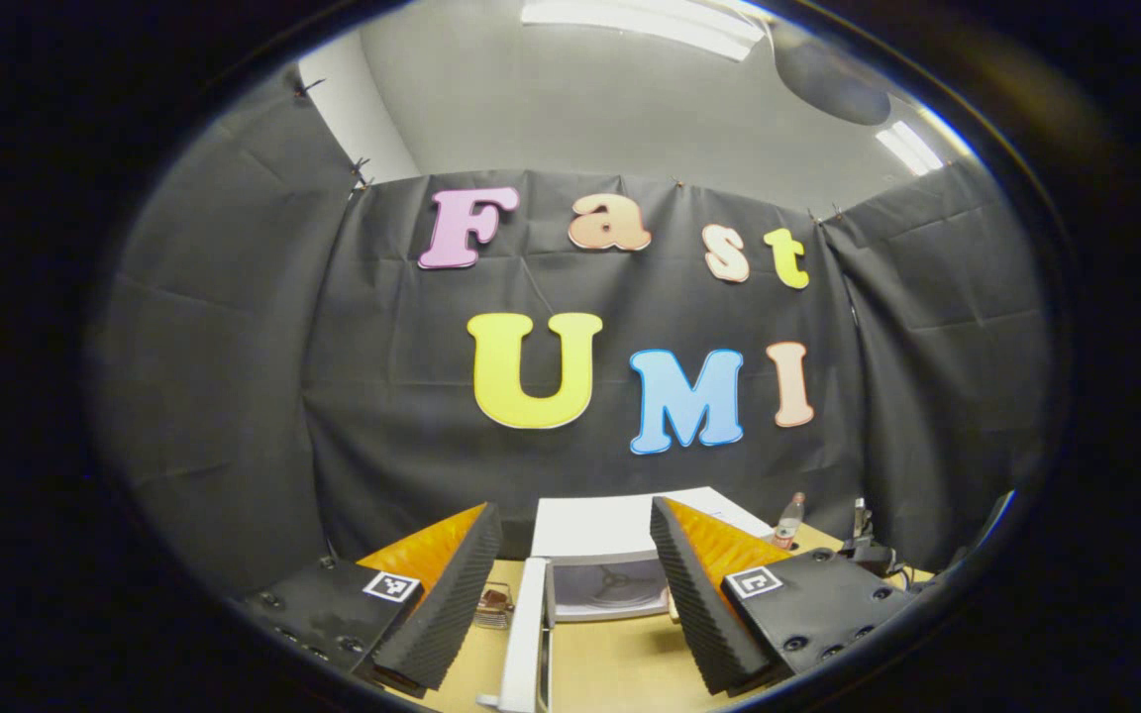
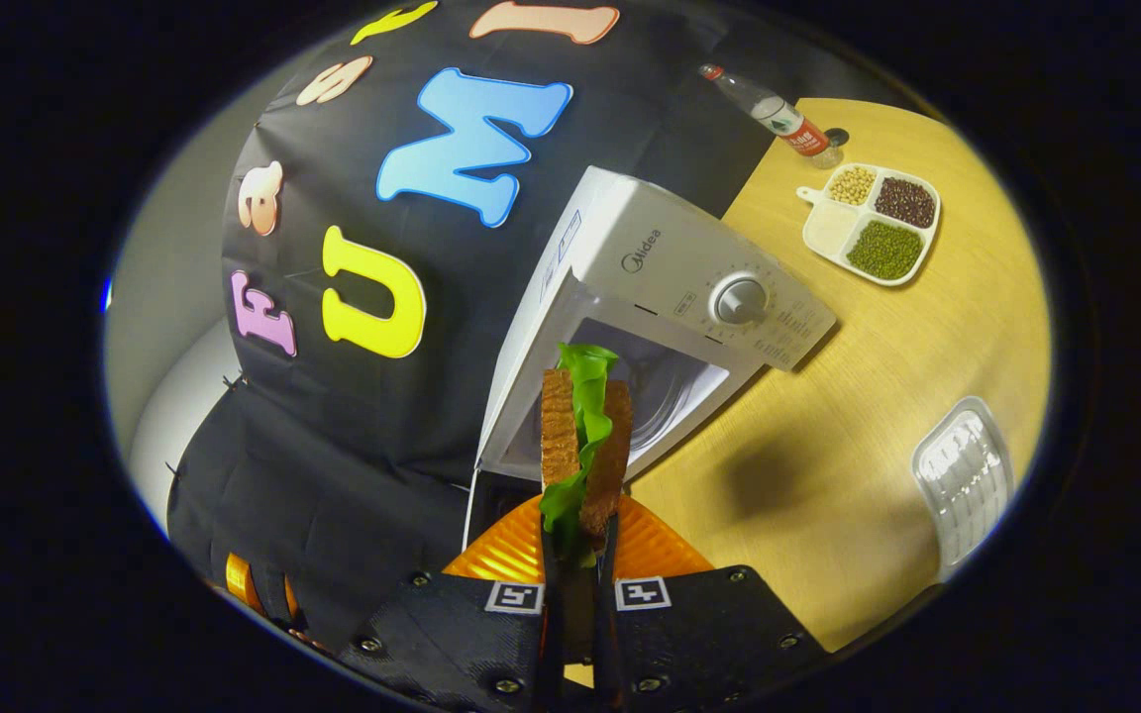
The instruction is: Open the microwave oven with the left hand, put the food in, and close the microwave oven.
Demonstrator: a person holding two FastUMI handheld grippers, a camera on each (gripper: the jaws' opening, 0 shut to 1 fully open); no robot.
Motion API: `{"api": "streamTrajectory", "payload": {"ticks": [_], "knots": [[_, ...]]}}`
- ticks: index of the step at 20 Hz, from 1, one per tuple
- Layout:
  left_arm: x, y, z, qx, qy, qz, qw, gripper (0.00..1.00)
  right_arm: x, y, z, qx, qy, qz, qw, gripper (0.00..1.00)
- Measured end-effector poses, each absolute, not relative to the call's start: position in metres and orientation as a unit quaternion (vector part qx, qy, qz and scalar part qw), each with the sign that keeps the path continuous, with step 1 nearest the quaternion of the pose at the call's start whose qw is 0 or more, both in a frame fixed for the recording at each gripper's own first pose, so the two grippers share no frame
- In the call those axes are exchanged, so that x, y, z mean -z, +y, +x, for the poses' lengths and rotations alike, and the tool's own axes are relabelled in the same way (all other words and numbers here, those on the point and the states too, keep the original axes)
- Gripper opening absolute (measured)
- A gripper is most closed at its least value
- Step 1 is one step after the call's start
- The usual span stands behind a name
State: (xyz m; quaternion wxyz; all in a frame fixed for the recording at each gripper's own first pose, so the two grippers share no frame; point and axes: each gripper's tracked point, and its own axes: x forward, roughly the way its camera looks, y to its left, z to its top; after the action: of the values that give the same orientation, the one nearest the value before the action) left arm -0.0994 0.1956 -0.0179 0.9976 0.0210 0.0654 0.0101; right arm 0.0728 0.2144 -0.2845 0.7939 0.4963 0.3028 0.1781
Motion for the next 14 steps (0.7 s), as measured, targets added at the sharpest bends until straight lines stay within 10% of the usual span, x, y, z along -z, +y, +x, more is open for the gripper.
{"api": "streamTrajectory", "payload": {"ticks": [14], "knots": [[0.024,0.301,-0.116,-0.043,0.072,0.013,0.996,0.96,0.371,0.295,0.206,0.022,0.207,0.635,0.744,0.12]]}}
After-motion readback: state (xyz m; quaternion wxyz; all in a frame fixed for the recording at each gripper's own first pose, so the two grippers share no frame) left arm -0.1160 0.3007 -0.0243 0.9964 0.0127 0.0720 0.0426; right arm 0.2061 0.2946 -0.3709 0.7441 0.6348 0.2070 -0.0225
